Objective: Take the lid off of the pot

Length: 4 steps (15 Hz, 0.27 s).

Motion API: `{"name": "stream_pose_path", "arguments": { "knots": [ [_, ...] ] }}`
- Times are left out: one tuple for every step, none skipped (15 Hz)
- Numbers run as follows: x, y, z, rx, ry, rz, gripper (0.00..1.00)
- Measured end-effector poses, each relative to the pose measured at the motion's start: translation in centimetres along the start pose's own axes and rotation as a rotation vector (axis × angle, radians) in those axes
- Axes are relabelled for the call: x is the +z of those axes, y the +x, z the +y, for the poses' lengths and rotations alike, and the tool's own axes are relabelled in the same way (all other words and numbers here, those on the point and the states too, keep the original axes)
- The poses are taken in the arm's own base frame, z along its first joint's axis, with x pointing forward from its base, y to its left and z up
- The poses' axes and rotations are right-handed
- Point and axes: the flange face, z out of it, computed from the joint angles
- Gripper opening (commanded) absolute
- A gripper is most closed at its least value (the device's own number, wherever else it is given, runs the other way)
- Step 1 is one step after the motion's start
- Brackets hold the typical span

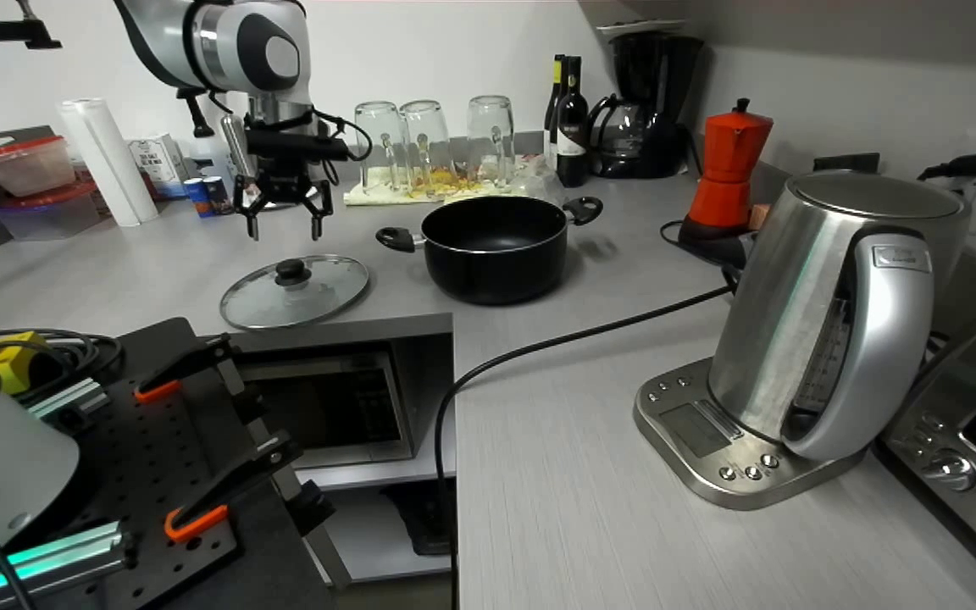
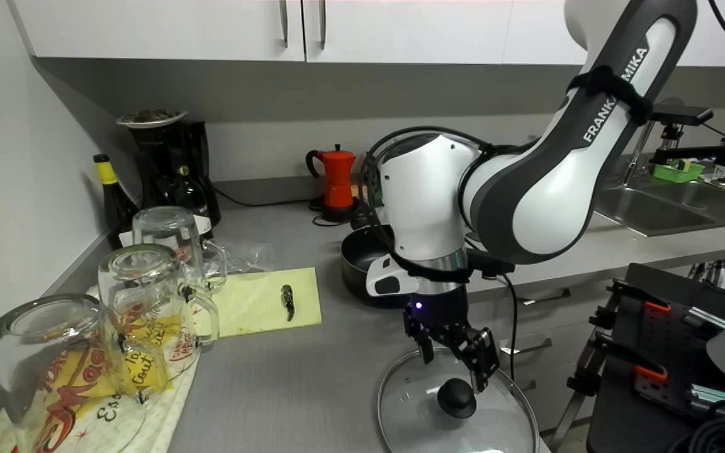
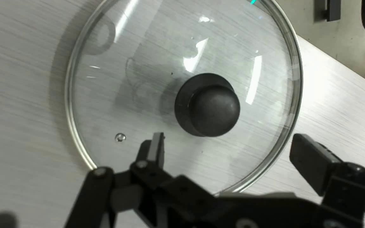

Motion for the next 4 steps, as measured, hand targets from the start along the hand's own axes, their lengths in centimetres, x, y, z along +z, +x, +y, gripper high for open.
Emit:
{"name": "stream_pose_path", "arguments": {
  "knots": [
    [-0.9, -0.1, -0.4, -0.004, -0.016, 0.004, 1.00],
    [-1.8, -0.2, -0.7, -0.007, -0.032, 0.007, 1.00],
    [-2.7, -0.4, -1.0, -0.008, -0.048, 0.010, 1.00],
    [-3.4, -0.6, -1.4, -0.010, -0.062, 0.011, 1.00]
  ]
}}
